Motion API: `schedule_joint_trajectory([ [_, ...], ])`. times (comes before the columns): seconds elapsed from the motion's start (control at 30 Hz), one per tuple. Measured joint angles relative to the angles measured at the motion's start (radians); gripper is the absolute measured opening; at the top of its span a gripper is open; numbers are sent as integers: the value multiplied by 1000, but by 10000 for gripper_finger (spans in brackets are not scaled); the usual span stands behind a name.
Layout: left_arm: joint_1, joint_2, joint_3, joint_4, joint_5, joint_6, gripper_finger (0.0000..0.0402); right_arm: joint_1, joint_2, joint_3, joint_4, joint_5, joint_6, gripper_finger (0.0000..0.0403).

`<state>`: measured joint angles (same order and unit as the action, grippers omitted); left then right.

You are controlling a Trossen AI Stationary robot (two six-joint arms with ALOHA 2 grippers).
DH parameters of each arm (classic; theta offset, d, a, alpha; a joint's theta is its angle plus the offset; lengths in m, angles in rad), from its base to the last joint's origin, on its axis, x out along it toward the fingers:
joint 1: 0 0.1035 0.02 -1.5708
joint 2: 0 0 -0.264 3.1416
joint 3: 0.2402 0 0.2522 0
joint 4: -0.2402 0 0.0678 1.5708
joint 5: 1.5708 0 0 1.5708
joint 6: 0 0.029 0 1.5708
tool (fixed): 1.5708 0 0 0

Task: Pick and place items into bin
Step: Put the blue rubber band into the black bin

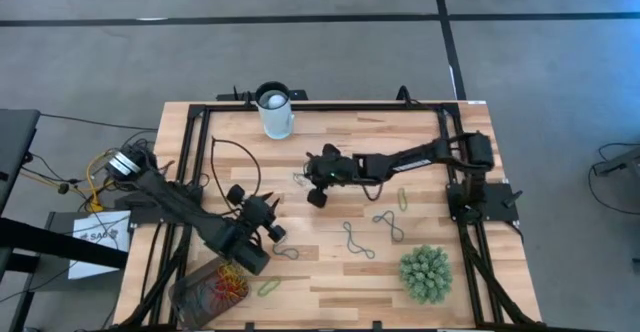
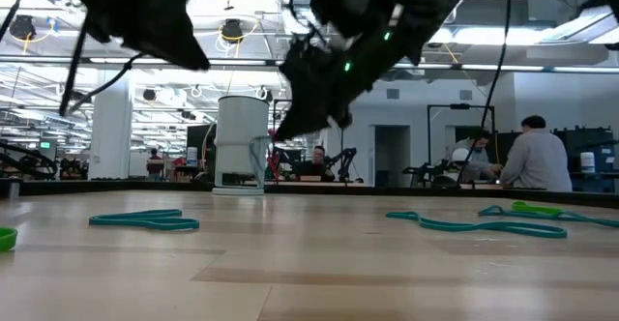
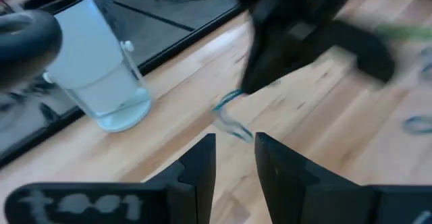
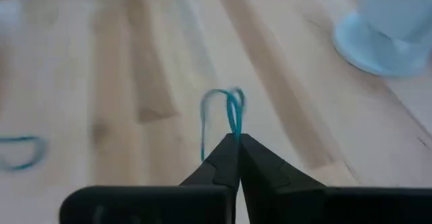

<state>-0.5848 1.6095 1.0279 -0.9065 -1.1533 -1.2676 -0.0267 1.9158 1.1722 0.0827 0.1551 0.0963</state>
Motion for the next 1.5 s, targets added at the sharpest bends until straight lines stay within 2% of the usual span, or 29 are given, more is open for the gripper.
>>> schedule_joint_trajectory([
  [0.17,46,78,0,6,-1,95,96,89,-88,1,1,-6,-44,3],
  [0.4,73,128,1,63,-10,177,96,165,-102,1,7,1,-69,2],
  [0.93,41,127,2,444,-13,544,96,149,-77,1,7,3,-43,1],
  [1.3,74,127,3,460,13,566,96,143,-77,1,10,-7,-53,1],
  [1.5,110,127,4,456,71,569,96,144,-78,1,60,-123,-53,1],
])
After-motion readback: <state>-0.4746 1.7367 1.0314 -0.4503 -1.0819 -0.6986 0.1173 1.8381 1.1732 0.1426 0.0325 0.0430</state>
